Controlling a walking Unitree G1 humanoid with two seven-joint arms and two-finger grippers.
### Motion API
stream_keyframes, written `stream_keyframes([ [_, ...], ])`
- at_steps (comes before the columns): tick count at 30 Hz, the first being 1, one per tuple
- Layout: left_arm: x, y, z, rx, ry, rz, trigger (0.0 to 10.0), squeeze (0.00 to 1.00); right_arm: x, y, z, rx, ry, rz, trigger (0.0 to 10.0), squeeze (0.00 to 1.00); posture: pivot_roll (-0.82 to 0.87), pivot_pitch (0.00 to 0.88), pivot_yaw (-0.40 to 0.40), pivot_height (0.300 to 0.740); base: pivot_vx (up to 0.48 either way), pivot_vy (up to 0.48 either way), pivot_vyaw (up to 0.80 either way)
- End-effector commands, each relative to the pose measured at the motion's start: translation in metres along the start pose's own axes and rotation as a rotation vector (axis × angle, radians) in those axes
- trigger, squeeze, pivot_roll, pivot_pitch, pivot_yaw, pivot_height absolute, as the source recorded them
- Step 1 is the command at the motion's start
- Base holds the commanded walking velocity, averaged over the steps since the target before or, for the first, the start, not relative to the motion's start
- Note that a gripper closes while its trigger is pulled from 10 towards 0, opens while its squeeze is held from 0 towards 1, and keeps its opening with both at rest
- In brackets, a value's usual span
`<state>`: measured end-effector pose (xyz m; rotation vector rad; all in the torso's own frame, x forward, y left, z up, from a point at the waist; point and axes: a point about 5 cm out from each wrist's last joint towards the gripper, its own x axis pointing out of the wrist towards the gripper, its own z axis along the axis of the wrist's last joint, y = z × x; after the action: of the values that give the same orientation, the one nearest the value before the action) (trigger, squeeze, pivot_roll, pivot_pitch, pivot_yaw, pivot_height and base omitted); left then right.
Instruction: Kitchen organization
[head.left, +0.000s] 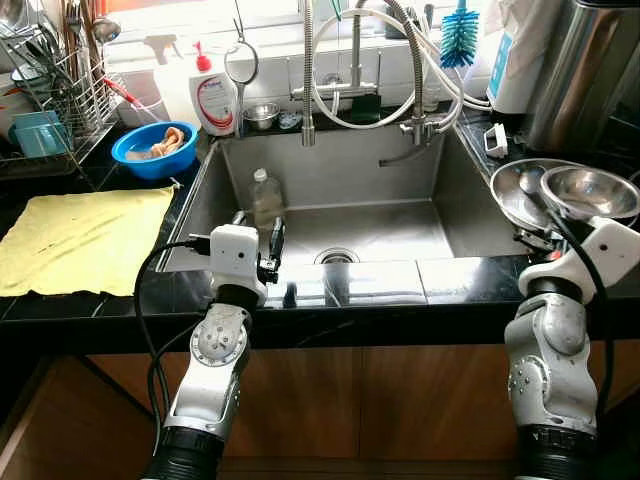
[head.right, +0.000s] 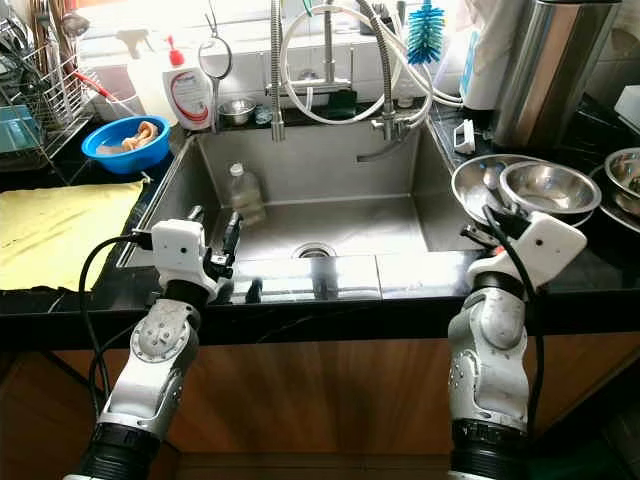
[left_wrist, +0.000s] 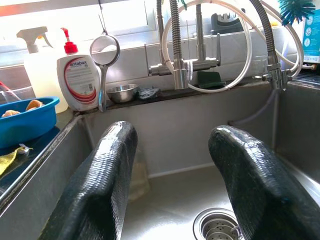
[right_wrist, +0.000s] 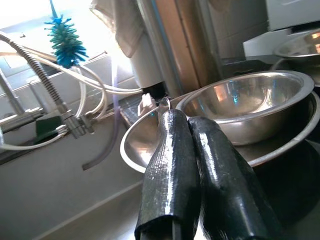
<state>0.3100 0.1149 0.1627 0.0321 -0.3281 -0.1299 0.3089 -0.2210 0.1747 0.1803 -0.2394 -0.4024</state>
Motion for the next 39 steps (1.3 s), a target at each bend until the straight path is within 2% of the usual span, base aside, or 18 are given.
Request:
stream_keyframes([
  [1,0.002,0.003,0.003,0.035,-0.003,0.004,10.0,0.0,0.002,0.009,0.008,0.013,-0.038,0.029,10.0,0.0,-0.16,0.0,0.097,0.74,0.0,0.0,0.0],
  [6,0.001,0.004,0.002,0.036,0.0,0.011,10.0,0.0,0.002,0.013,0.013,-0.029,-0.072,0.065,10.0,0.0,-0.16,0.0,0.096,0.74,0.0,0.0,0.0],
  [8,0.002,0.004,0.002,0.036,-0.001,0.014,10.0,0.0,0.002,0.019,0.015,-0.066,-0.087,0.11,10.0,0.0,-0.16,0.0,0.095,0.74,0.0,0.0,0.0],
  [12,0.003,0.004,0.003,0.033,-0.004,0.019,10.0,0.0,0.003,0.029,0.016,-0.039,-0.086,0.159,10.0,0.0,-0.17,0.0,0.096,0.74,0.0,0.0,0.0],
  [17,0.004,0.003,0.003,0.027,-0.005,0.021,10.0,0.0,0.005,0.045,0.024,-0.08,-0.123,0.251,10.0,0.0,-0.17,0.0,0.093,0.74,0.0,0.0,0.0],
  [20,0.004,0.002,0.003,0.027,-0.004,0.023,10.0,0.0,0.005,0.054,0.023,-0.088,-0.103,0.33,10.0,0.0,-0.17,0.0,0.091,0.74,0.0,0.0,0.0],
  [24,0.004,0.002,0.002,0.028,-0.002,0.023,10.0,0.0,0.011,0.069,0.009,-0.168,0.021,0.486,10.0,0.0,-0.17,0.0,0.09,0.74,0.0,0.0,0.0],
  [25,0.004,0.001,0.002,0.028,-0.001,0.022,10.0,0.0,0.013,0.072,0.003,-0.209,0.064,0.52,10.0,0.0,-0.17,0.0,0.084,0.74,0.0,0.0,0.0],
  [27,0.005,0.0,0.001,0.029,-0.001,0.021,10.0,0.0,0.015,0.073,-0.002,-0.229,0.103,0.556,10.0,0.0,-0.16,0.0,0.084,0.74,0.0,0.0,0.0],
  [31,0.005,0.0,0.002,0.029,-0.001,0.022,10.0,0.0,0.021,0.072,-0.008,-0.274,0.128,0.575,10.0,0.0,-0.15,0.0,0.078,0.74,0.0,0.0,0.0],
  [32,0.005,0.0,0.001,0.03,-0.001,0.022,10.0,0.0,0.022,0.072,-0.009,-0.298,0.128,0.582,10.0,0.0,-0.15,0.0,0.076,0.74,0.0,0.0,0.0],
  [33,0.004,0.002,0.001,0.032,-0.001,0.025,10.0,0.0,0.024,0.072,-0.016,-0.366,0.14,0.6,10.0,0.0,-0.15,0.0,0.074,0.74,0.0,0.0,0.0],
  [39,0.004,0.002,0.001,0.033,0.0,0.025,10.0,0.0,0.024,0.073,-0.031,-0.382,0.232,0.63,10.0,0.0,-0.14,0.0,0.071,0.74,0.0,0.0,0.0],
])
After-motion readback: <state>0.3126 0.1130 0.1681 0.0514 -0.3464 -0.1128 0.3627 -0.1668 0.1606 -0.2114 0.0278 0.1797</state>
